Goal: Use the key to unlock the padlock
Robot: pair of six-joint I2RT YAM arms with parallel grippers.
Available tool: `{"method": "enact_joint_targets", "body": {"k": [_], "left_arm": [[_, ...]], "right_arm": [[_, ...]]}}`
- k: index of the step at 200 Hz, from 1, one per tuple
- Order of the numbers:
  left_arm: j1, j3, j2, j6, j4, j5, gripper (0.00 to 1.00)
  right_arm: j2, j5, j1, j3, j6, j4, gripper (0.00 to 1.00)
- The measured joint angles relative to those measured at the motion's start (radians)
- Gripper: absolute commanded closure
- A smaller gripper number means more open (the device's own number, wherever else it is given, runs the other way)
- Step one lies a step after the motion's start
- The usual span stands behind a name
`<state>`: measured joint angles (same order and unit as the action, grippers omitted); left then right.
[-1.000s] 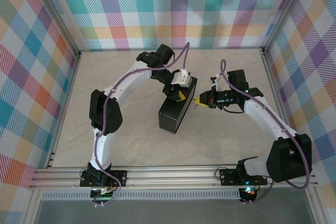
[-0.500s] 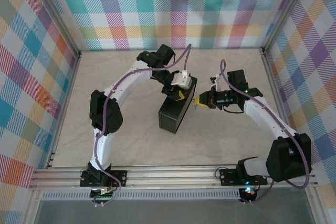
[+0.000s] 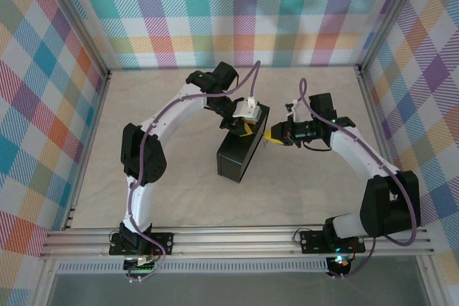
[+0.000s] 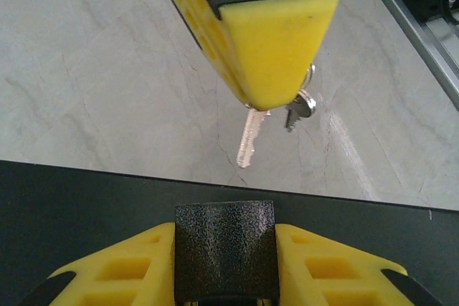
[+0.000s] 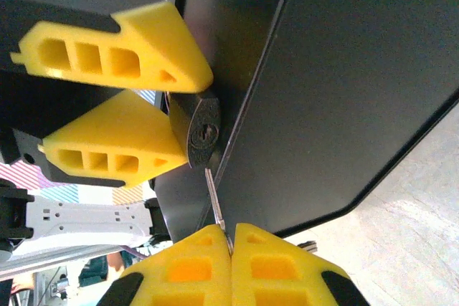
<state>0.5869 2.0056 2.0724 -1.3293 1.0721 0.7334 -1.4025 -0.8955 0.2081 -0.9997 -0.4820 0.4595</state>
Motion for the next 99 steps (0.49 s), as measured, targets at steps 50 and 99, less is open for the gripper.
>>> {"method": "enact_joint_targets", "body": {"k": [50,99], "left_arm": [[-0.001,-0.020,-0.011,-0.006,-0.021,0.010,0.71],[-0.007,-0.027,-0.011,-0.016,-0.026,0.026,0.72]], "right_arm": [[-0.029,-0.044,-0.006,-0.039,0.049,0.027,0.95],[-0.082,-0.068,-0.006,-0.039,0.061,0.027,0.95]]}}
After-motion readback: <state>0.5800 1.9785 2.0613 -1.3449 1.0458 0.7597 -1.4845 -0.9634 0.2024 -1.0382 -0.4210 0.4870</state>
